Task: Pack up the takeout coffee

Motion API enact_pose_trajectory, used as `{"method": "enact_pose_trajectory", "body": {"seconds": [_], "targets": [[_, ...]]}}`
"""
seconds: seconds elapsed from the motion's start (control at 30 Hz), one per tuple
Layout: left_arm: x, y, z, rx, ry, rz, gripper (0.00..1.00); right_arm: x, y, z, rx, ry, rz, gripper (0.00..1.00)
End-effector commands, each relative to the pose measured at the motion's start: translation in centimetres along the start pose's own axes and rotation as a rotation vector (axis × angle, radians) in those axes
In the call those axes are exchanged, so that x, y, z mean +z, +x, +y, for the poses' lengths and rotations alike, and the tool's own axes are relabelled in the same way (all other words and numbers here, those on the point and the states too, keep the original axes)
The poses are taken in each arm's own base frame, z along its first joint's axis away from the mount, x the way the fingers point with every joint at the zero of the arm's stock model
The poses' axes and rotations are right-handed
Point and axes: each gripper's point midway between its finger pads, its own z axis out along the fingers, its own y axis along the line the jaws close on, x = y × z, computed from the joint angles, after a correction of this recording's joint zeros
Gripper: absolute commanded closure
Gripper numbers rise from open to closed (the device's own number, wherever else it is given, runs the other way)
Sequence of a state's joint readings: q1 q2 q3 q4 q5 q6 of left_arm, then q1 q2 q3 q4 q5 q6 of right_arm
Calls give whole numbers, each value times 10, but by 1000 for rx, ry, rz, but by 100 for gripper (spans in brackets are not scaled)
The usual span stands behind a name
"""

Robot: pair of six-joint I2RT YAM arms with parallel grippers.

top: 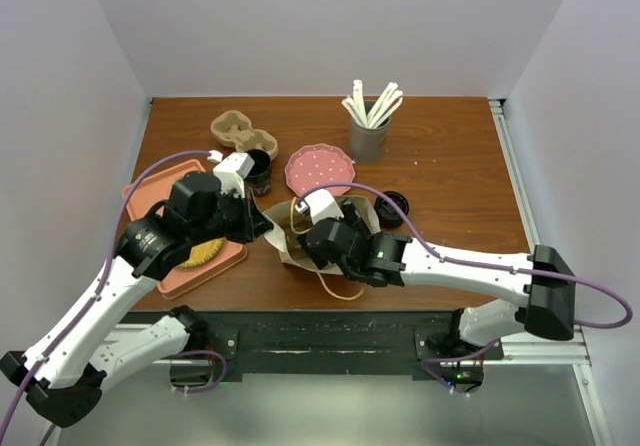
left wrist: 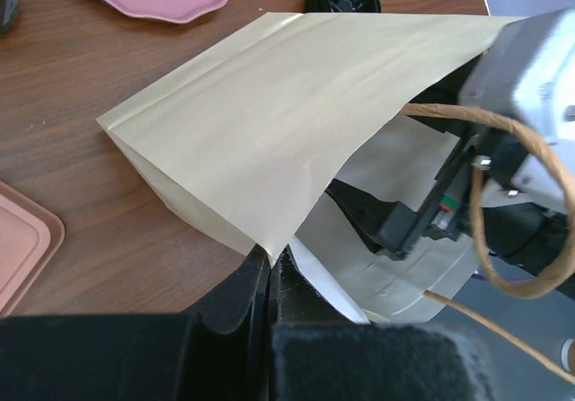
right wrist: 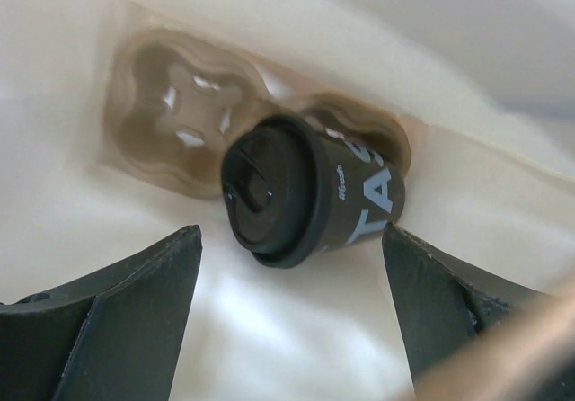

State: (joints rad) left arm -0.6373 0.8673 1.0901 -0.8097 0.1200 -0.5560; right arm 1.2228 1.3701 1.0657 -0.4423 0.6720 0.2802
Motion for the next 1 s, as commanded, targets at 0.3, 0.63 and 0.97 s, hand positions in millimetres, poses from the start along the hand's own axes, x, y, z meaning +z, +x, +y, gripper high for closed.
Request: {"method": "enact_pose_trajectory", "body": {"seconds": [0.3,0.63,0.97], "targets": [[4,-23,-25,54,98,-33,96,18,6,6,58,49,45,18],[2,-30,-32,80,112,-25,83,27,8,3,37,88,67,60],[4,-31,-26,96,78,-18,75,2,-30,-4,75,14,-60,100]]}}
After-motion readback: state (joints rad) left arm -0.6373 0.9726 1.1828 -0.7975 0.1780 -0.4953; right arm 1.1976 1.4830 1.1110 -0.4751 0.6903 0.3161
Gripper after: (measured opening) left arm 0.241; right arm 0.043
